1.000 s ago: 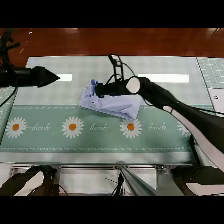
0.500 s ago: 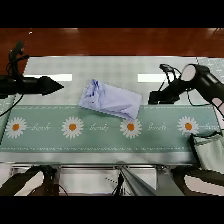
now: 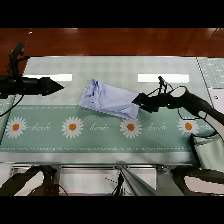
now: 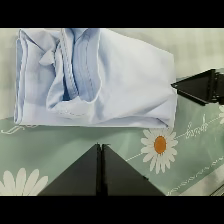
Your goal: Fold the shirts.
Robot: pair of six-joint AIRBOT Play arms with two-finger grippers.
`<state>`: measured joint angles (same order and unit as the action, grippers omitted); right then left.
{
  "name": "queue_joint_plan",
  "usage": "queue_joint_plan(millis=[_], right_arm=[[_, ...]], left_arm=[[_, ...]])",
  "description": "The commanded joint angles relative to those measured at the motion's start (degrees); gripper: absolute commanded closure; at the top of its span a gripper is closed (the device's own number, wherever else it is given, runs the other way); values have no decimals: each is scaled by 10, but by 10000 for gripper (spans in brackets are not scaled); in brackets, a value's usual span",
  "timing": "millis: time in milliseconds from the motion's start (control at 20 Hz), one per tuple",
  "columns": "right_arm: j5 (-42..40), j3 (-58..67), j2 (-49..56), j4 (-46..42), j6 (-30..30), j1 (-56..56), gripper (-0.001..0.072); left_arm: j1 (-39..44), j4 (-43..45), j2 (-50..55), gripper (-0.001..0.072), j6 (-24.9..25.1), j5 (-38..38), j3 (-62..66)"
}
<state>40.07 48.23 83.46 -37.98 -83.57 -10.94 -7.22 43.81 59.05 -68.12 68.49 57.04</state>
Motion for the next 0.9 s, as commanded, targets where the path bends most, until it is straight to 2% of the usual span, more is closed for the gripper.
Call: queue_joint_plan(millis=[0,50,100,150,250,400,450,650,850], right_arm=[[-56,-8,23,61,21,-35,371],[-38,-3,19,60,44,-30,607],[7,8,11,53,72,-16,687],[55,23,-4,28,90,2,687],[154,64,-57,-61,82,46,687],[277,141,-167,-203,-12,132,688],[302,162,-206,-218,-41,167,688],[420,215,-341,-245,-78,350,688],[569,219,-407,-339,-84,543,688]], left_arm=[[0,0,0,690,0,0,0],[0,0,0,690,0,-1,0],[0,0,0,690,0,-4,0],[0,0,0,690,0,-5,0],[4,-3,0,690,-1,-6,0],[29,-3,0,690,-1,-35,0],[39,-3,0,690,0,-51,0],[74,-3,3,690,0,-106,0],[93,-2,13,690,13,-118,0]])
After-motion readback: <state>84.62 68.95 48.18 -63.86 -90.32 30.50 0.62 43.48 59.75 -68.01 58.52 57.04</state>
